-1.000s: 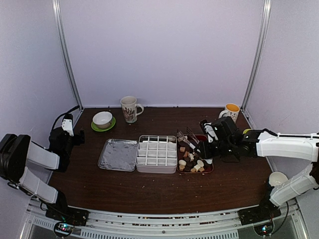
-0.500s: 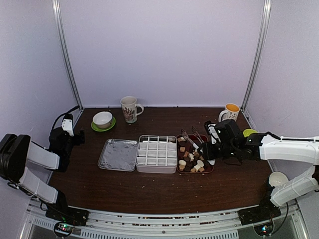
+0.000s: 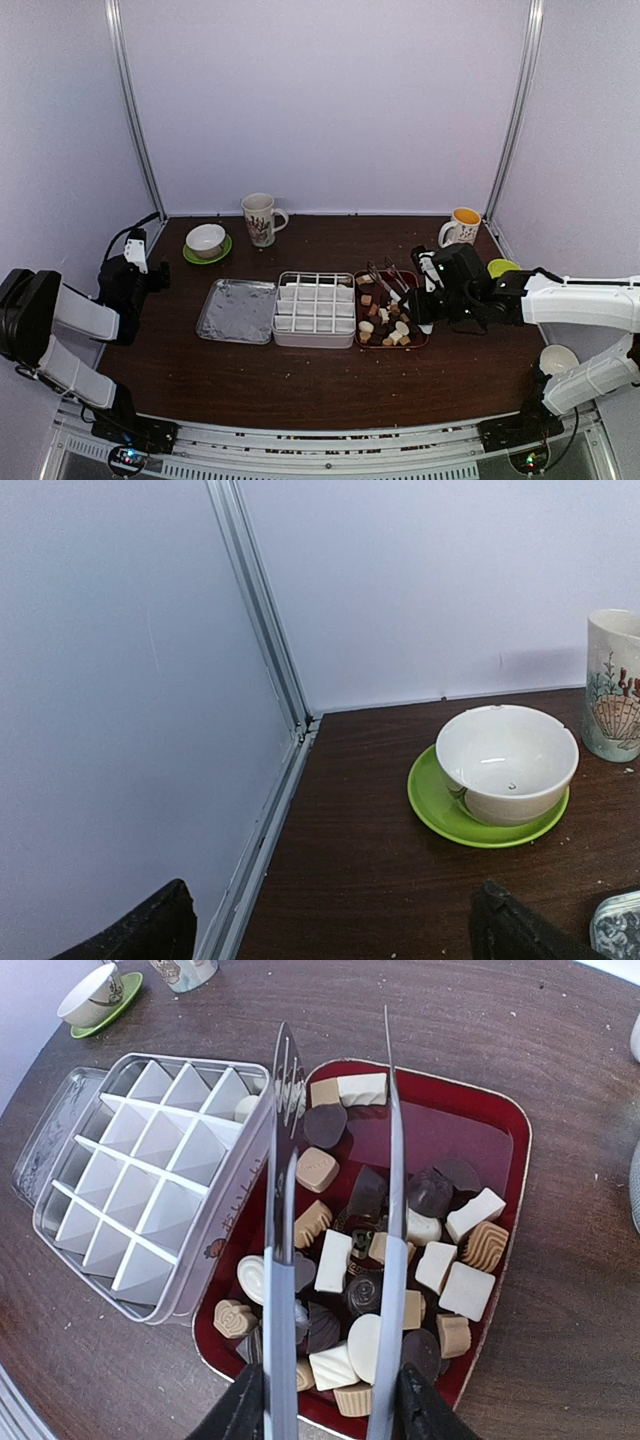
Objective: Pack the chocolate
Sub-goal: Pick up the fake chocolate from the plate.
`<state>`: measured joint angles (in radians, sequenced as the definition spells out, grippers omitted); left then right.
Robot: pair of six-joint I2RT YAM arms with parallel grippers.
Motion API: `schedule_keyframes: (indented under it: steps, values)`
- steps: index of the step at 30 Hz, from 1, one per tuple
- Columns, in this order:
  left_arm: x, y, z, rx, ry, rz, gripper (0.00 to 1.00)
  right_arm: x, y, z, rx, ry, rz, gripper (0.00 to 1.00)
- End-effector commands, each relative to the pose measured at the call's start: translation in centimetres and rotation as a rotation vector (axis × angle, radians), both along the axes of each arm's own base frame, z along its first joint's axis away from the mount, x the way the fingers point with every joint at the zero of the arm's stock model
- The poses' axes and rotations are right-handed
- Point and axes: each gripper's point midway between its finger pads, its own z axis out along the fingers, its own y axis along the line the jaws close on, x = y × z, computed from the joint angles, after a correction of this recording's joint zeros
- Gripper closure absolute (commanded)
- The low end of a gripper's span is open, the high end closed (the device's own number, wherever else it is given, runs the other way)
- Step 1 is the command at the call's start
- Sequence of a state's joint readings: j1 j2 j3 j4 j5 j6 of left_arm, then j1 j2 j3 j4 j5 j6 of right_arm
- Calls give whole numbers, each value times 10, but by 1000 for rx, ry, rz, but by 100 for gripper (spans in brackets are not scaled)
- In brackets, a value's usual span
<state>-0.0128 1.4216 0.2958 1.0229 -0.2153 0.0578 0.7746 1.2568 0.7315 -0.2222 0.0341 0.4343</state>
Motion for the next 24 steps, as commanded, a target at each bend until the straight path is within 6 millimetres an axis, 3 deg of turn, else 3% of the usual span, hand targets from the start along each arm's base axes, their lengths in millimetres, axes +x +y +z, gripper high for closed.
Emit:
schedule_keyframes:
  steps: [1, 14, 24]
  values:
    - [4, 1, 12, -10, -44, -3, 2, -4, -5, 10, 16, -20, -14, 58]
    - [5, 1, 13, -10, -46, -4, 2, -20, -17, -7, -113, 113, 12, 54]
    - [4, 1, 12, -10, -45, -4, 2, -18, -3, -16, -84, 184, 4, 57]
